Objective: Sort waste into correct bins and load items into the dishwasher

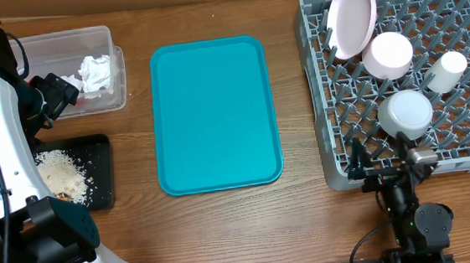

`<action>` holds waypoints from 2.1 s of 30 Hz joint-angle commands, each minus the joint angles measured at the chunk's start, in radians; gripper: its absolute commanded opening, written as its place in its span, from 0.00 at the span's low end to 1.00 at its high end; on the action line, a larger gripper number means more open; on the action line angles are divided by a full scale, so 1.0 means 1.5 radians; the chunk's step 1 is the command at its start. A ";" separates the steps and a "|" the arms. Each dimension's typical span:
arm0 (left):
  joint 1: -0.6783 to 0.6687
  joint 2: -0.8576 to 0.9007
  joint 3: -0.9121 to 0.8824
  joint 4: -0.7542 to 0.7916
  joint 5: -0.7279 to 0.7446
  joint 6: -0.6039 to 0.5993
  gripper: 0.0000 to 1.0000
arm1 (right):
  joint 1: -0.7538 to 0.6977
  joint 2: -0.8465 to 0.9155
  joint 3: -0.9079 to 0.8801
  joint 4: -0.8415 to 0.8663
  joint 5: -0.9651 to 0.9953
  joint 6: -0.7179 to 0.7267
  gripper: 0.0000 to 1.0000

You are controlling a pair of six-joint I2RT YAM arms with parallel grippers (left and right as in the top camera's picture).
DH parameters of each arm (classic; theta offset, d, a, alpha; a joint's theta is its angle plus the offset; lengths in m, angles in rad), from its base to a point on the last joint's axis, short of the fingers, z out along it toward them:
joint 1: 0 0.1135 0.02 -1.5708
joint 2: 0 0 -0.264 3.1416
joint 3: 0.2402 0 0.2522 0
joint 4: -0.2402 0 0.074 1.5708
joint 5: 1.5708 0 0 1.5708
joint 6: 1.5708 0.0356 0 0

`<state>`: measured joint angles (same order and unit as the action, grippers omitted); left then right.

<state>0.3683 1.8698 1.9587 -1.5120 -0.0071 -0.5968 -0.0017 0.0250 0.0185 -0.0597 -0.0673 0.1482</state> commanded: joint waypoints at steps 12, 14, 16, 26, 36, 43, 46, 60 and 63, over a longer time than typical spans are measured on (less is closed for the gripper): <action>-0.002 0.005 0.005 -0.001 0.002 -0.006 1.00 | -0.026 -0.015 -0.007 -0.017 0.027 -0.127 1.00; -0.002 0.005 0.005 -0.001 0.003 -0.006 1.00 | -0.026 -0.015 -0.007 -0.017 0.026 -0.123 1.00; -0.002 0.005 0.005 -0.001 0.003 -0.006 1.00 | -0.026 -0.015 -0.007 -0.017 0.026 -0.114 1.00; -0.002 0.005 0.005 -0.001 0.002 -0.006 1.00 | -0.026 -0.015 -0.007 -0.016 0.027 -0.114 1.00; -0.002 0.005 0.005 -0.001 0.003 -0.006 1.00 | -0.026 -0.015 -0.007 -0.016 0.027 -0.114 1.00; -0.002 0.005 0.005 -0.001 0.003 -0.006 1.00 | -0.026 -0.015 -0.007 -0.016 0.027 -0.114 1.00; -0.002 0.005 0.005 -0.001 0.003 -0.006 1.00 | -0.026 -0.015 -0.007 -0.016 0.027 -0.114 1.00; -0.062 -0.060 0.005 0.000 0.002 -0.006 1.00 | -0.026 -0.015 -0.007 -0.016 0.027 -0.114 1.00; -0.110 -0.093 0.005 0.000 0.002 -0.006 1.00 | -0.026 -0.015 -0.007 -0.016 0.027 -0.114 1.00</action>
<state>0.2684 1.8271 1.9587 -1.5120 -0.0074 -0.5968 -0.0380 0.0154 0.0185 -0.0895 -0.0364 -0.0193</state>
